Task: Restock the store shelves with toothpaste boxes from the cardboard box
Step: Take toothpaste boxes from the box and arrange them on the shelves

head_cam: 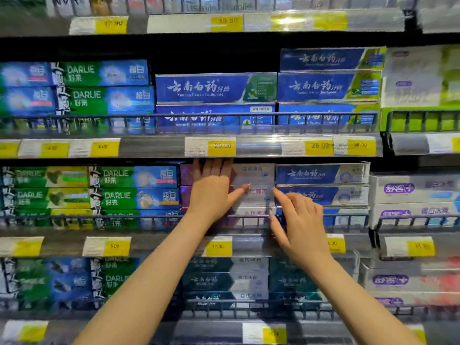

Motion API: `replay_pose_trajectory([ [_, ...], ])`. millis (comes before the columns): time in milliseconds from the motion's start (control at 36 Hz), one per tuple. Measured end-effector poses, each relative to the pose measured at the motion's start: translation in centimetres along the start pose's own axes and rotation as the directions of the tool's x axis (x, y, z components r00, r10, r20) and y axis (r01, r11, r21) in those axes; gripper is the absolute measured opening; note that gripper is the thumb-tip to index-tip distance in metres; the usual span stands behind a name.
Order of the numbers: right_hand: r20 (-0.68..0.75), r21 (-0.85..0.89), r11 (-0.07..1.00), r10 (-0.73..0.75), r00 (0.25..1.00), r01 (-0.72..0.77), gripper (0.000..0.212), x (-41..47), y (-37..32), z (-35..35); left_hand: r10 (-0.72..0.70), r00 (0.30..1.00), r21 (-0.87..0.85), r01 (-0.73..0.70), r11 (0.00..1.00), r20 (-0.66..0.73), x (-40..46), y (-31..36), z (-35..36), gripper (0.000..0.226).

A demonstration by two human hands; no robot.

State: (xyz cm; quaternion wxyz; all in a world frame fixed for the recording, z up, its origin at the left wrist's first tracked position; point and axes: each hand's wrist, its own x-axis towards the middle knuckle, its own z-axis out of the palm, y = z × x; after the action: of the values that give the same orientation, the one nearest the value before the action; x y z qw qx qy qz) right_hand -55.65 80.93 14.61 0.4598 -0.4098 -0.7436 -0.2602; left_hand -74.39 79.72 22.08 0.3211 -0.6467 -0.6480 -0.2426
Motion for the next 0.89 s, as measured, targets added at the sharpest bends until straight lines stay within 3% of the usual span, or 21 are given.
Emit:
replay_pose_trajectory([
  [56, 0.021, 0.017, 1.0, 0.011, 1.0, -0.011, 0.049, -0.1, 0.0, 0.1, -0.033, 0.999, -0.052, 0.035, 0.998, 0.032, -0.2, -0.2, 0.0, 0.064],
  [167, 0.028, 0.022, 0.999, 0.032, 0.999, -0.033, 0.049, -0.1, 0.2, 0.3, -0.018, 0.999, -0.04, 0.02, 0.999, 0.039, -0.2, -0.5, 0.0, 0.081],
  [361, 0.001, 0.007, 1.0, 0.029, 1.0, -0.029, 0.048, -0.3, 0.3, 0.5, -0.045, 0.999, -0.083, 0.047, 0.995, 0.031, -0.2, -0.3, 0.0, 0.059],
  [556, 0.005, -0.001, 1.0, 0.027, 1.0, -0.027, 0.049, 0.0, 0.3, 0.6, -0.007, 0.999, -0.091, 0.004, 0.996, -0.034, -0.1, -0.2, 0.0, 0.061],
  [611, 0.007, -0.006, 1.0, 0.018, 1.0, -0.018, 0.049, 0.2, 0.1, 0.5, -0.015, 1.0, -0.067, 0.014, 0.998, -0.01, -0.1, -0.1, -0.1, 0.067],
  [694, -0.015, -0.013, 1.0, -0.024, 1.0, 0.024, 0.05, 0.5, -0.4, 0.4, -0.031, 0.999, -0.101, 0.032, 0.994, 0.009, -0.1, -0.2, 0.1, 0.058],
  [806, -0.079, -0.004, 0.992, -0.124, 0.989, 0.124, 0.051, 1.2, -1.7, 0.4, 0.056, 0.982, 0.006, -0.056, 0.998, -0.18, -0.8, -1.5, 0.5, 0.075],
  [889, -0.114, 0.044, 0.978, -0.197, 0.974, 0.203, 0.049, 2.0, -4.0, 0.7, 0.165, 0.942, -0.021, -0.179, 0.984, -0.292, -1.7, -3.9, 1.3, 0.074],
])
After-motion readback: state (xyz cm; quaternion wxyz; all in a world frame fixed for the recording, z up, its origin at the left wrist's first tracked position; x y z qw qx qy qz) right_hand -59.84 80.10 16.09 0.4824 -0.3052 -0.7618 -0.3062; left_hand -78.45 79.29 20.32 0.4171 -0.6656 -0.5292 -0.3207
